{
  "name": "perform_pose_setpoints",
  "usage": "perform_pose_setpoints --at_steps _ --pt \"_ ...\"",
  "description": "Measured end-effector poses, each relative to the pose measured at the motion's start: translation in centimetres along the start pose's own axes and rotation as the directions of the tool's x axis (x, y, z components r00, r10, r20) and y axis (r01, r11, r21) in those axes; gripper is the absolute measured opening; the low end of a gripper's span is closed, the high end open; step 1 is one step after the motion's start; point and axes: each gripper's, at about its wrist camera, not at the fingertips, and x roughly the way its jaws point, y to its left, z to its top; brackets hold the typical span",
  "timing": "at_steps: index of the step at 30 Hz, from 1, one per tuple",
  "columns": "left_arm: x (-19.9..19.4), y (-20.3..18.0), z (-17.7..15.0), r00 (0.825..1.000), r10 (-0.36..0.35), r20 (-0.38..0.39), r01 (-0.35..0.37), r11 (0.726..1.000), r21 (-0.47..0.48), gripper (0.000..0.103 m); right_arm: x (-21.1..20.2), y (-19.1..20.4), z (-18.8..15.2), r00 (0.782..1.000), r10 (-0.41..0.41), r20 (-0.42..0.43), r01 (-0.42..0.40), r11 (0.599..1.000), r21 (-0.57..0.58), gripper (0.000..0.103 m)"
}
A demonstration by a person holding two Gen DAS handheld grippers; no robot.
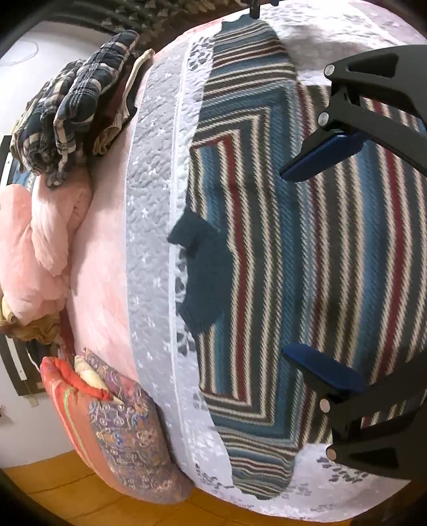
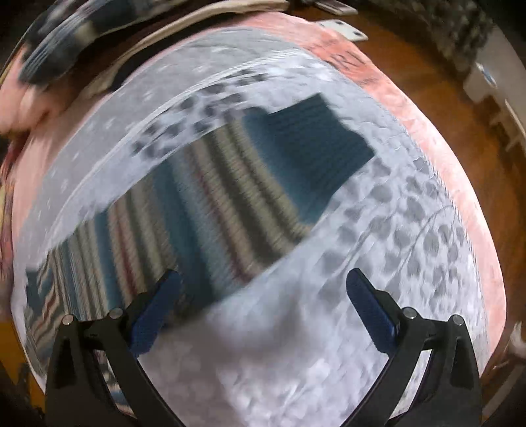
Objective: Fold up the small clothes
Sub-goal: 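Grasp the dark blue cuff of a sweater sleeve with the right tool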
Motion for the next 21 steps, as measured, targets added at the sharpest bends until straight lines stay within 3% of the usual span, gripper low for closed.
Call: perform_pose_setpoints --at_steps 10,12,16,21 --pt "2.1 -2.9 -0.2 1.000 0.009 -0.018 -0.008 1.000 0.024 0.099 4.2 -3.5 4.0 0.998 0.029 -0.052 -0.026 0.998 0.064 0.095" --pt "2.5 -3.2 -0.4 1.000 0.011 -0.025 -0.011 1.000 0.028 0.099 5.0 -3.9 4.2 0.996 0.047 -0.075 -0.042 0.996 0.075 0.077" --pt "2.8 -3.5 -0.7 0.999 0.022 -0.031 -0.020 0.999 0.039 0.099 5.6 -4.6 4.5 0.995 0.076 -0.069 -0.067 0.991 0.119 0.072" --pt "3.0 -2.9 -1.0 0.999 0.032 -0.037 -0.031 0.999 0.030 0.099 5.4 -4.8 5.5 0.994 0.100 -0.035 -0.094 0.986 0.134 0.027"
